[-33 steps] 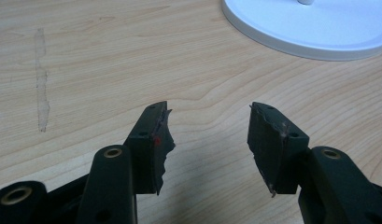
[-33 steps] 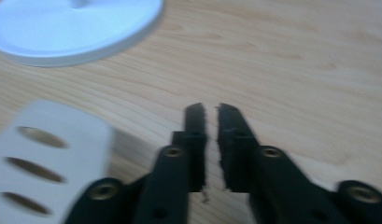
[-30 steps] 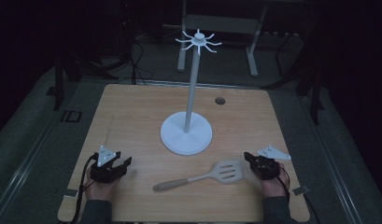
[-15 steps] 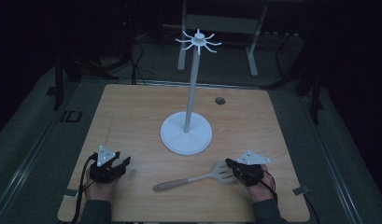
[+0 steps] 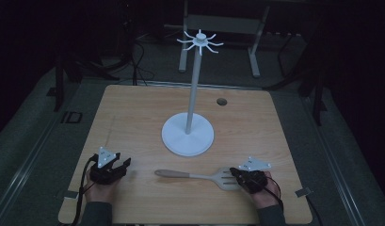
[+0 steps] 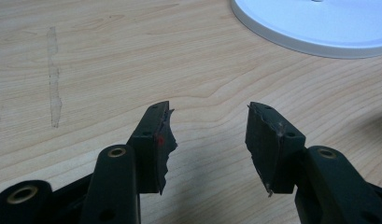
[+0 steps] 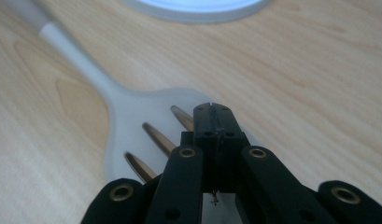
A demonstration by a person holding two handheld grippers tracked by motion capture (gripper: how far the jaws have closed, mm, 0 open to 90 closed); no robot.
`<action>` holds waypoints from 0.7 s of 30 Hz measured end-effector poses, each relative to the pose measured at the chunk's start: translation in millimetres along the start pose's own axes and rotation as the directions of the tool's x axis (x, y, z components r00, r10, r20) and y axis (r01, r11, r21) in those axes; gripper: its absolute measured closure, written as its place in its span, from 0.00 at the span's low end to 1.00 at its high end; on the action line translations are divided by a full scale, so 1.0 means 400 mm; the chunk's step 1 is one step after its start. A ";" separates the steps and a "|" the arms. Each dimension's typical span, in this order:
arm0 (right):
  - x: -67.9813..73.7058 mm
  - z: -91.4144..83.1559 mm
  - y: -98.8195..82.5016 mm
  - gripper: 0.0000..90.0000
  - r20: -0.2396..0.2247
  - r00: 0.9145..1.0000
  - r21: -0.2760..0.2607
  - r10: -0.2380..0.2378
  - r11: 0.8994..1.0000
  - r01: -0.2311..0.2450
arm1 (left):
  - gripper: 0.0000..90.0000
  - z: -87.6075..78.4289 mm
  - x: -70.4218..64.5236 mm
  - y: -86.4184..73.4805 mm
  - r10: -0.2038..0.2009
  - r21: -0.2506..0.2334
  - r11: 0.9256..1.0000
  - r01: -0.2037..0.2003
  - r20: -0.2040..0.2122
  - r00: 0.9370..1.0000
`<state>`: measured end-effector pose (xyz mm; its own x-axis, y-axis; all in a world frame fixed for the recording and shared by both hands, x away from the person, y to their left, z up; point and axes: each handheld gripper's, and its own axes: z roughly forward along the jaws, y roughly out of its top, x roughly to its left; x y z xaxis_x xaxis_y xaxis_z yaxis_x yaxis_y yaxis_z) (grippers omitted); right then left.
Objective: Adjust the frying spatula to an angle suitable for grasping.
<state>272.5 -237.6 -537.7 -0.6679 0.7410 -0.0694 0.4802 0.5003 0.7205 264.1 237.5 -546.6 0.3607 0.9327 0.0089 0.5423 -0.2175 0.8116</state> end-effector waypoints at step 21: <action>0.066 -0.024 0.014 0.93 -0.055 0.996 0.040 -0.071 0.996 0.074 | 0.56 0.003 0.001 -0.001 -0.001 0.005 1.000 0.001 -0.008 1.000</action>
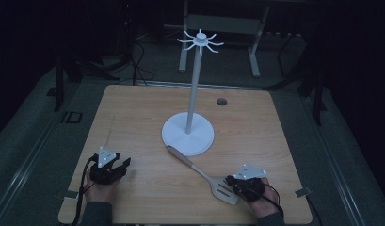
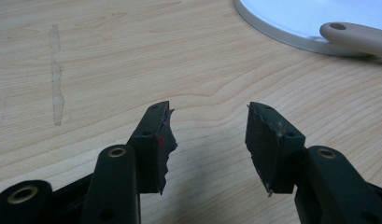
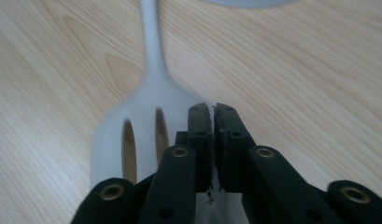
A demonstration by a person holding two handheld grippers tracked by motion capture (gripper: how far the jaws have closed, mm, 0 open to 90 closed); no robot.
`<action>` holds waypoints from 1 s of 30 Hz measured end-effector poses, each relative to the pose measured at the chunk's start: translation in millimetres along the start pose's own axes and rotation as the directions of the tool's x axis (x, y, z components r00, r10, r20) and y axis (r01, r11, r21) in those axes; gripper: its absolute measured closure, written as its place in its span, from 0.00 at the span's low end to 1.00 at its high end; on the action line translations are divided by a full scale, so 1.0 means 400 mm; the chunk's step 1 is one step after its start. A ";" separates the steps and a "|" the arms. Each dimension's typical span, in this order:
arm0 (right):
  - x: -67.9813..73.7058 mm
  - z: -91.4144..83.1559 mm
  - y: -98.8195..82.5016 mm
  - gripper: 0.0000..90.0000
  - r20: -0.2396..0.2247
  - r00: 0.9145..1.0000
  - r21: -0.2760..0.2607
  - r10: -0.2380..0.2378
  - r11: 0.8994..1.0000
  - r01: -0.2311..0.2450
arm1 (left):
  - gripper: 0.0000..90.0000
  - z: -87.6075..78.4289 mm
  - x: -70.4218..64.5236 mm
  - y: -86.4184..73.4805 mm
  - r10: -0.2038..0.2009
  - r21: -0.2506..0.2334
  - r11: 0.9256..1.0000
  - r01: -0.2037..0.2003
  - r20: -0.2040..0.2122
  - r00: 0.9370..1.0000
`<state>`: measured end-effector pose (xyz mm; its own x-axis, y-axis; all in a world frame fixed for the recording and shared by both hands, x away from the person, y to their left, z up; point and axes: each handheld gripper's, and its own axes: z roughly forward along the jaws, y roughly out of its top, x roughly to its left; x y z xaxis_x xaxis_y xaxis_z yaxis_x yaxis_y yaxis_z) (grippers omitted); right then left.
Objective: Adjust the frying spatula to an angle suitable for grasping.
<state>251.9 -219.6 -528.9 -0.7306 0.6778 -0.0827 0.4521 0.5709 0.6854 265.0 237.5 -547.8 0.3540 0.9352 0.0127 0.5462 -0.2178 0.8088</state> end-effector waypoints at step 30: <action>0.070 0.218 0.209 0.77 -0.133 0.981 0.167 -0.140 0.973 0.162 | 0.56 -0.004 0.004 0.000 -0.003 -0.007 1.000 0.003 -0.002 1.000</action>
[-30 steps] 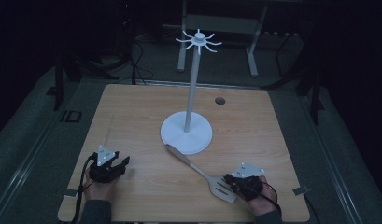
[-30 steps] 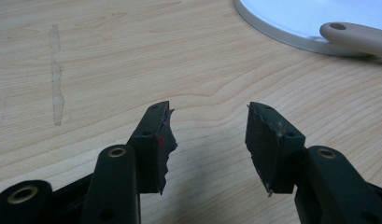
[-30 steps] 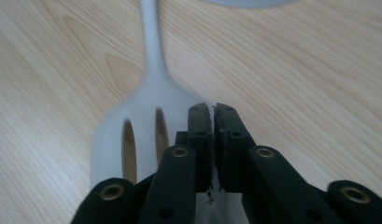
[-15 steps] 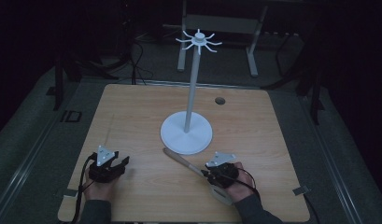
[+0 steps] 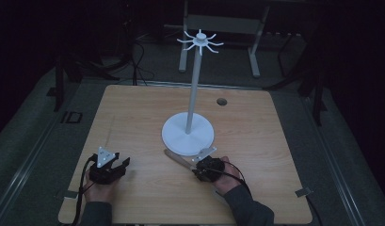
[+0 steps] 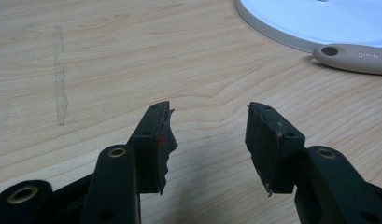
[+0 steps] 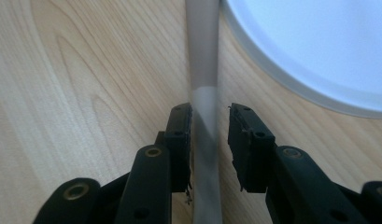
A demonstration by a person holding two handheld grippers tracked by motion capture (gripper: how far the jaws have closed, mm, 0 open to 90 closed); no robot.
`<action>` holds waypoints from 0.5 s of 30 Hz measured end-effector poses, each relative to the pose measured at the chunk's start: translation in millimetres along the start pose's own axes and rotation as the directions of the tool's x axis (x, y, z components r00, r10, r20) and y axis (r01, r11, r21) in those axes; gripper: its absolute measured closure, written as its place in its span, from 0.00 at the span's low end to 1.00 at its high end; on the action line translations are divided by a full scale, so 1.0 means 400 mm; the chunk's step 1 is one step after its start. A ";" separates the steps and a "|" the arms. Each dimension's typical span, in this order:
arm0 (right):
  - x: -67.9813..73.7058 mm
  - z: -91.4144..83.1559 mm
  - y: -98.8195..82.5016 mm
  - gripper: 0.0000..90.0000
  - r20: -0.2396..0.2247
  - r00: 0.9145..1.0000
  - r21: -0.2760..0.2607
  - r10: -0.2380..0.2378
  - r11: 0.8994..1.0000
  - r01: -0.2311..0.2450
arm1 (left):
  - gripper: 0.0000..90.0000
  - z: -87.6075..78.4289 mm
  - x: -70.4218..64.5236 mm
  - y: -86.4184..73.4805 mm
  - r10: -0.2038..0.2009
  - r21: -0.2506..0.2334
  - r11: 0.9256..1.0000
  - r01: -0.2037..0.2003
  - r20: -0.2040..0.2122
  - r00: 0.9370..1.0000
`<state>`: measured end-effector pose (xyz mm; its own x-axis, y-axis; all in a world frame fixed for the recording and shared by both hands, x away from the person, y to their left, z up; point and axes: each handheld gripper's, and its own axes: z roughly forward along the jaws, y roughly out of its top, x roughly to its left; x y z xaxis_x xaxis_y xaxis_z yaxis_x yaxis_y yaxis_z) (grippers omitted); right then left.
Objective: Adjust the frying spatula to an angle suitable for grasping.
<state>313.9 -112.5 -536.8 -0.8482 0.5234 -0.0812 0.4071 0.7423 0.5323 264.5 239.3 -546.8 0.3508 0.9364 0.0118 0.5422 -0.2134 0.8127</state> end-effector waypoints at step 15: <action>-0.003 -0.014 -0.038 0.87 -0.013 0.998 0.006 -0.057 0.998 0.057 | 0.57 0.000 0.001 -0.001 -0.007 -0.002 1.000 0.007 -0.005 1.000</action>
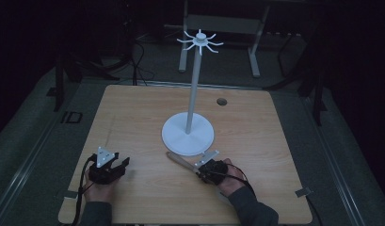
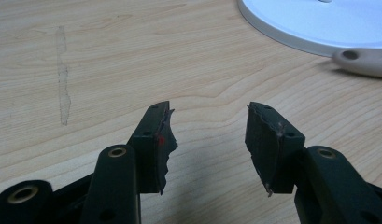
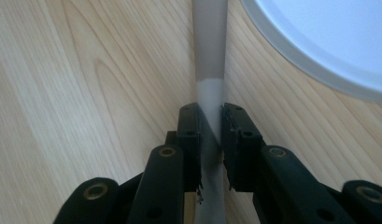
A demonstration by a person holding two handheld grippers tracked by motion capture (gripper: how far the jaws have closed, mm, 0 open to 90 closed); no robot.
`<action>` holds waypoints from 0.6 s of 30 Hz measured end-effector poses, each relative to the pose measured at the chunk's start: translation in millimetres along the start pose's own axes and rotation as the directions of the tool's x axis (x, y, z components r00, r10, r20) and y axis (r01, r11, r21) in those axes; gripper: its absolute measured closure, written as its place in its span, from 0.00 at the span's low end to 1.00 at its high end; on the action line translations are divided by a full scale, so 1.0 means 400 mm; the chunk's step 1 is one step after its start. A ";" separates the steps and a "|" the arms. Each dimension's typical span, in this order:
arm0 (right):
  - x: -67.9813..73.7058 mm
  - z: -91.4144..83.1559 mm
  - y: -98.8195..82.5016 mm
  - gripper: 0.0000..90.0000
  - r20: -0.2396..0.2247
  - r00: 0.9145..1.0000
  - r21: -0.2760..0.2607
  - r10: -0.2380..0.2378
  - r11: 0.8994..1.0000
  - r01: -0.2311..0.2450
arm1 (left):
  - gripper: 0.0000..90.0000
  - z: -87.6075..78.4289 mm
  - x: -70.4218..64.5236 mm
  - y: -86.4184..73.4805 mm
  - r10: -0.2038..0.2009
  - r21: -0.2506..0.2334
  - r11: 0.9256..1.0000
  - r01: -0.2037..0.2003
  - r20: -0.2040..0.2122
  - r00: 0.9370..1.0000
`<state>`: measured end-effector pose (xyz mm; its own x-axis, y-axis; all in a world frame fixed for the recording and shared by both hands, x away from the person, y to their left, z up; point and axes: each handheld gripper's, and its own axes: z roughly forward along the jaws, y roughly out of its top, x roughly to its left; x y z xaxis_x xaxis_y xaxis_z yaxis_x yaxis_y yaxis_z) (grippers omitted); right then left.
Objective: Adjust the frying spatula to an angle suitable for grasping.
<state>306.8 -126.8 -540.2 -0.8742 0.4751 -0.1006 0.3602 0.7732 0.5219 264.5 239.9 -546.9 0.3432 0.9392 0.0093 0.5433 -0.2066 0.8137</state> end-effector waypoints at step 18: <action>-0.093 -0.060 -0.087 0.83 0.086 0.987 0.026 0.135 0.990 -0.138 | 0.57 0.003 -0.001 0.000 0.003 0.005 1.000 -0.003 0.000 1.000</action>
<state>318.9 -181.5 -534.3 -0.7864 0.6094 -0.1013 0.4855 0.7111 0.5086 265.1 239.3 -547.6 0.3445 0.9387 0.0118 0.5461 -0.2106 0.8108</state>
